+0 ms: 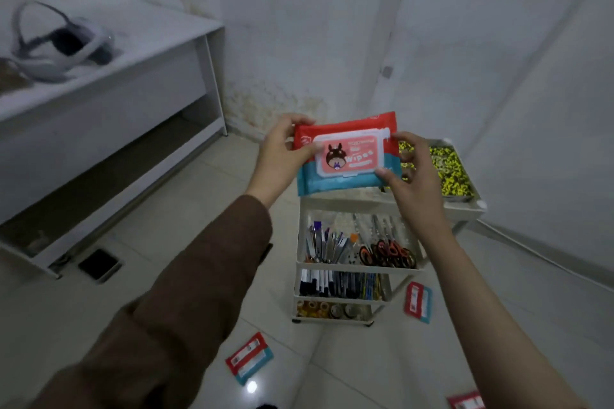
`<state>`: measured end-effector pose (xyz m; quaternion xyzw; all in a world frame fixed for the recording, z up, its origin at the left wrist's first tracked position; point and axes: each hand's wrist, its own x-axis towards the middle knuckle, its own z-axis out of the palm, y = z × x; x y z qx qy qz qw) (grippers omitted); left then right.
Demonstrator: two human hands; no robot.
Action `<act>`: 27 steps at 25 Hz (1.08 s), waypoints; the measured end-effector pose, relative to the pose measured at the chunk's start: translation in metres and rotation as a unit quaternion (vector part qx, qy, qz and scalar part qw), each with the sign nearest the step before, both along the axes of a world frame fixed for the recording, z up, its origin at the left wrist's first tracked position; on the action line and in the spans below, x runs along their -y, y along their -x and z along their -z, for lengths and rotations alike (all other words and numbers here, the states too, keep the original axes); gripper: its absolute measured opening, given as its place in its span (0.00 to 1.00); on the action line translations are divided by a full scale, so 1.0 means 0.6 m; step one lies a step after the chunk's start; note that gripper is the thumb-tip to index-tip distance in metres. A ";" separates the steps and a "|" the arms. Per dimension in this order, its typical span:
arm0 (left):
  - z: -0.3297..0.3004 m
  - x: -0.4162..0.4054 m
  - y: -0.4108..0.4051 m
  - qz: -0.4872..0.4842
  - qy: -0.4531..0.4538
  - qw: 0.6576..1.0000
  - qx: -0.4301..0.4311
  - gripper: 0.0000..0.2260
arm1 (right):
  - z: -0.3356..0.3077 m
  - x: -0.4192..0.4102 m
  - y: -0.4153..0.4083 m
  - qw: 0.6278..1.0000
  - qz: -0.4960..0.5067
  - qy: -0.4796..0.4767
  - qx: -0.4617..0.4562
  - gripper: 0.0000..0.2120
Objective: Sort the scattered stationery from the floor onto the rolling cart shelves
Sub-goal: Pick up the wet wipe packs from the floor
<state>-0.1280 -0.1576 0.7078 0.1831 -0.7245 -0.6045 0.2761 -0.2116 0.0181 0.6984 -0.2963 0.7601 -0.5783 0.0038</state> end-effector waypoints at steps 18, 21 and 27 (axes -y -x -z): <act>0.096 0.082 0.138 0.151 0.414 0.851 0.286 0.10 | 0.063 0.053 0.078 0.897 0.053 -0.433 0.078 0.18; 0.096 0.080 0.140 0.146 0.395 0.865 0.271 0.11 | 0.067 0.057 0.074 0.905 0.062 -0.412 0.088 0.14; 0.091 0.091 0.136 0.206 0.402 0.839 0.302 0.11 | 0.061 0.052 0.080 0.919 0.104 -0.371 0.088 0.17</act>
